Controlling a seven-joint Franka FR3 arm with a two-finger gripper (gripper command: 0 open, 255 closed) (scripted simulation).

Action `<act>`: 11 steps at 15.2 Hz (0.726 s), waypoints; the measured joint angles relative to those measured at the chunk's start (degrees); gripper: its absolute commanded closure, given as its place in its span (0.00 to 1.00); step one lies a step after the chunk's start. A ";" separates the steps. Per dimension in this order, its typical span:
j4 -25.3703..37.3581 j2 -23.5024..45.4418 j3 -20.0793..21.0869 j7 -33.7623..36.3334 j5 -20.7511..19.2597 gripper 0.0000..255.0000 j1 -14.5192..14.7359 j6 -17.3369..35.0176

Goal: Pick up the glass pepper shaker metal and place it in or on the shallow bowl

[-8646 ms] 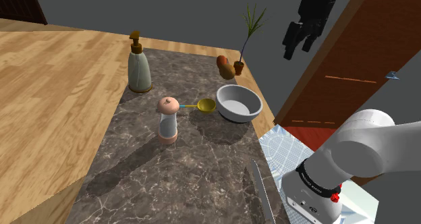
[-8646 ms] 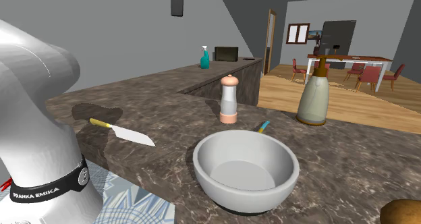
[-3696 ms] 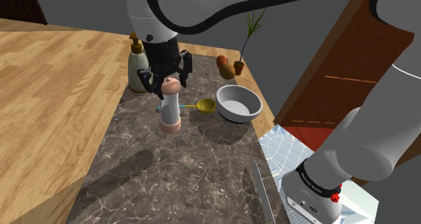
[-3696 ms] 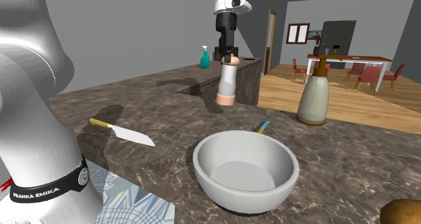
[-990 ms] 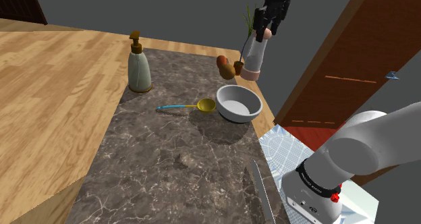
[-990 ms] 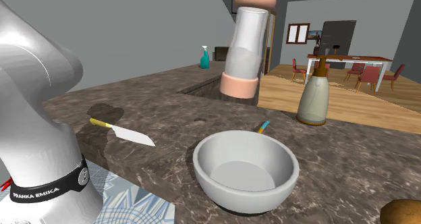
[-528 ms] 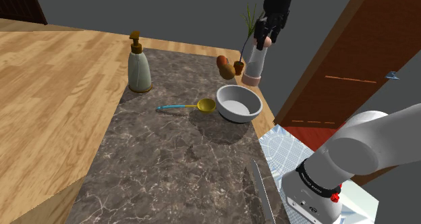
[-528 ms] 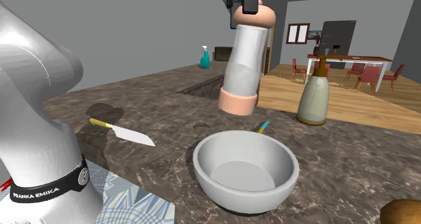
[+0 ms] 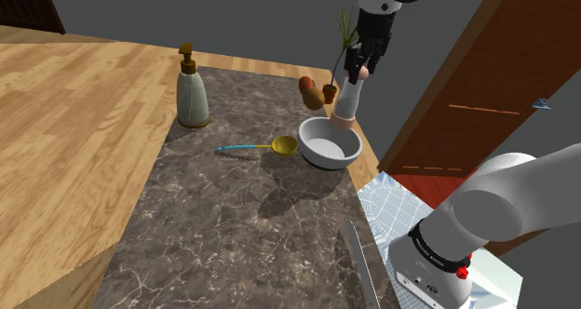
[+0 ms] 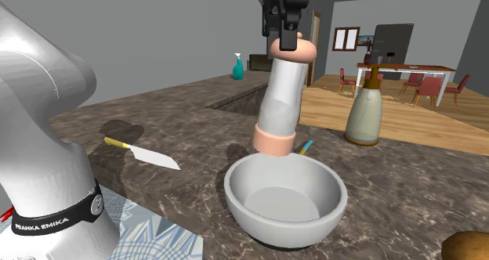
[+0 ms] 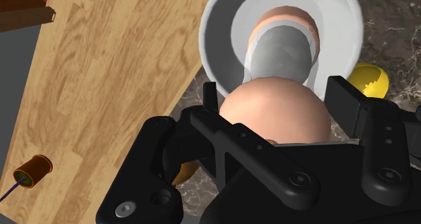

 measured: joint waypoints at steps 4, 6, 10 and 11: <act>-2.72 0.34 0.15 0.74 -0.06 1.00 0.07 2.97; -4.10 0.63 0.21 1.10 -0.13 1.00 0.08 4.59; -7.21 0.78 0.27 1.76 -0.26 1.00 0.11 7.80; -7.76 0.92 0.27 1.88 -0.32 1.00 0.09 8.48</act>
